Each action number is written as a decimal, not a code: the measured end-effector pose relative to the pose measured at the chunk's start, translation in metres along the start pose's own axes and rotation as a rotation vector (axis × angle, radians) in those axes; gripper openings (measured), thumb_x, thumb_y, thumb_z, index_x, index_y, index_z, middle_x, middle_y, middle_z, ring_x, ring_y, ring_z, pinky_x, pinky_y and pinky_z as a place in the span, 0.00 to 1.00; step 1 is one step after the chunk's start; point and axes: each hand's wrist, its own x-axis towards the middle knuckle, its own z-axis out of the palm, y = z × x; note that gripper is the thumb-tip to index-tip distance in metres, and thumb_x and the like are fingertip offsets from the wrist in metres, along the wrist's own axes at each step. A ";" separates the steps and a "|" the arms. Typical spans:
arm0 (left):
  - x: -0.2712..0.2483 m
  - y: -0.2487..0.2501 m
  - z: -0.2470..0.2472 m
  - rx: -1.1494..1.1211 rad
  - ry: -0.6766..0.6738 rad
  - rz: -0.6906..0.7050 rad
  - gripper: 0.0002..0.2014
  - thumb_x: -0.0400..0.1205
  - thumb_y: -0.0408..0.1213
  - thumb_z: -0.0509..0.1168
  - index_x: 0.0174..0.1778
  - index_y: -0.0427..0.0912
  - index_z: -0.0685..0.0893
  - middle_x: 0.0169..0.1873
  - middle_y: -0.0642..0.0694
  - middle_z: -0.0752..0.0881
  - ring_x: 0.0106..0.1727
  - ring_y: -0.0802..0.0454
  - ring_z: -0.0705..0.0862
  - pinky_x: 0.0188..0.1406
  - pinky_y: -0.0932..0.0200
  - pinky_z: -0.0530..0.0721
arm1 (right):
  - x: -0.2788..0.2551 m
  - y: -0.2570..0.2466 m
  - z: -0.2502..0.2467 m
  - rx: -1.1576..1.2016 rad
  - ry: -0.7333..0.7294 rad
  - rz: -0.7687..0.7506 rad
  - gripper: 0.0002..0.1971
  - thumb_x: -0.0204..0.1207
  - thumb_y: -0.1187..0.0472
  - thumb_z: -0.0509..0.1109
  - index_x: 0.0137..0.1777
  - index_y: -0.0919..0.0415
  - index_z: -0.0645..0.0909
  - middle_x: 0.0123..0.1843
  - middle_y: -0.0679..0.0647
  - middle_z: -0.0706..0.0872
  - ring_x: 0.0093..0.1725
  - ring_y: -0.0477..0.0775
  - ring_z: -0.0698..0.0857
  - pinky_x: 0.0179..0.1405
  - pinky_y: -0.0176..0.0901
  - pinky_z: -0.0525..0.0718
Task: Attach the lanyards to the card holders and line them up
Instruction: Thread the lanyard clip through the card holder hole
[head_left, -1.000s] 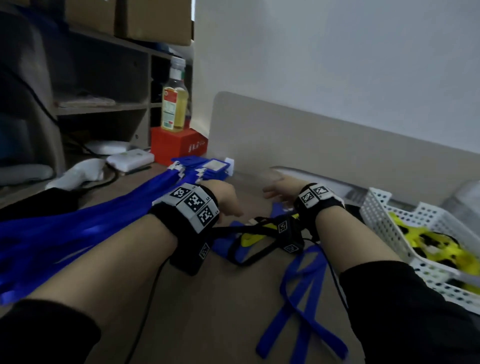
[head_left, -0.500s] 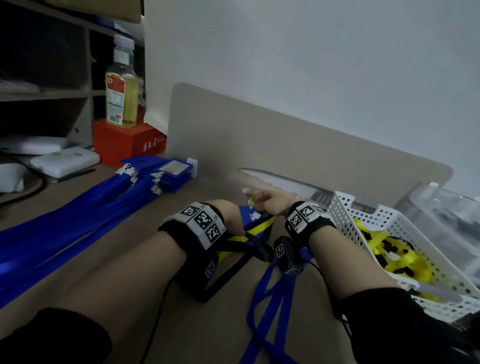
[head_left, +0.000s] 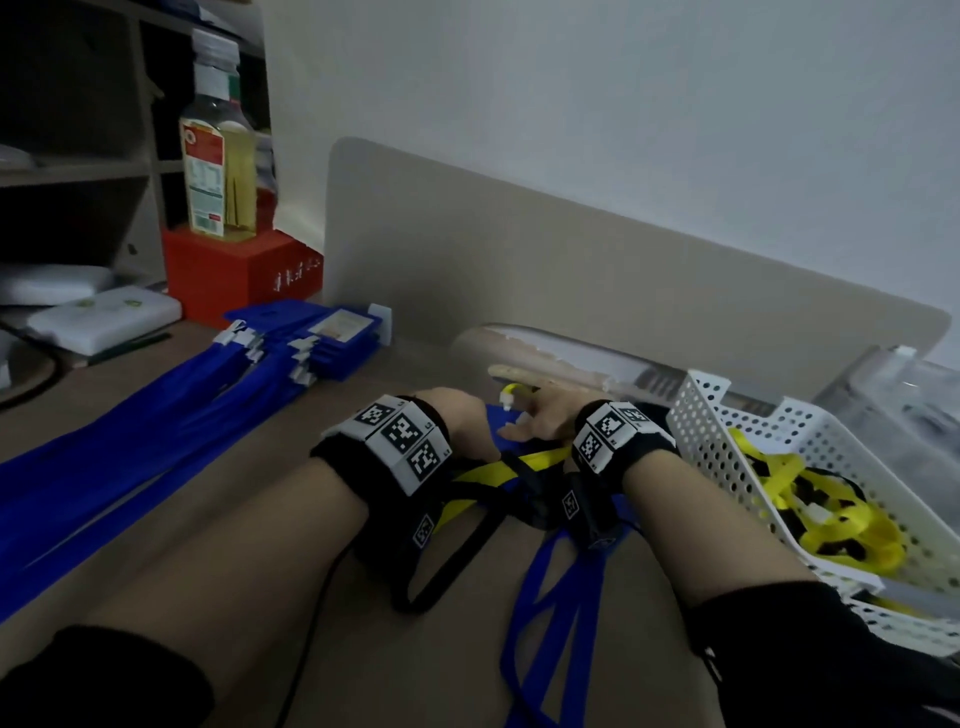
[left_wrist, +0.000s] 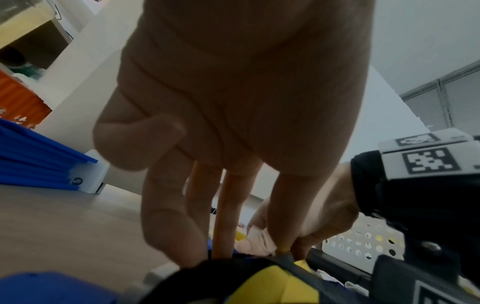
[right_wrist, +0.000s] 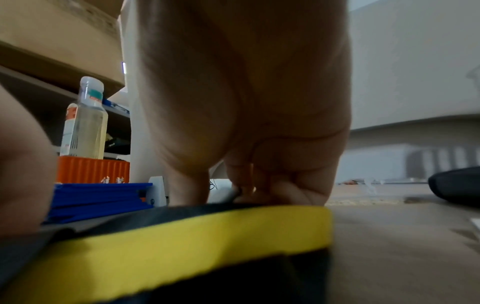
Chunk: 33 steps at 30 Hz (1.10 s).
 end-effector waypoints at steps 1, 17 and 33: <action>0.000 0.000 0.000 -0.002 0.003 0.006 0.17 0.84 0.53 0.60 0.34 0.46 0.74 0.32 0.48 0.78 0.30 0.54 0.76 0.32 0.59 0.74 | -0.003 0.000 0.001 0.024 0.013 -0.007 0.20 0.76 0.44 0.71 0.59 0.57 0.82 0.58 0.53 0.82 0.58 0.55 0.80 0.61 0.45 0.75; -0.037 0.001 0.011 -0.499 0.326 0.292 0.13 0.79 0.42 0.68 0.53 0.37 0.82 0.51 0.39 0.87 0.57 0.39 0.85 0.59 0.43 0.82 | -0.101 -0.030 -0.004 0.783 0.425 -0.338 0.18 0.78 0.54 0.72 0.32 0.66 0.82 0.34 0.63 0.79 0.34 0.57 0.75 0.36 0.48 0.71; -0.077 -0.019 0.034 -1.031 0.432 0.431 0.14 0.85 0.40 0.63 0.59 0.32 0.82 0.47 0.40 0.87 0.41 0.53 0.85 0.37 0.67 0.83 | -0.132 -0.042 0.028 1.311 0.284 -0.294 0.18 0.87 0.53 0.57 0.49 0.65 0.83 0.33 0.53 0.88 0.30 0.47 0.86 0.31 0.37 0.84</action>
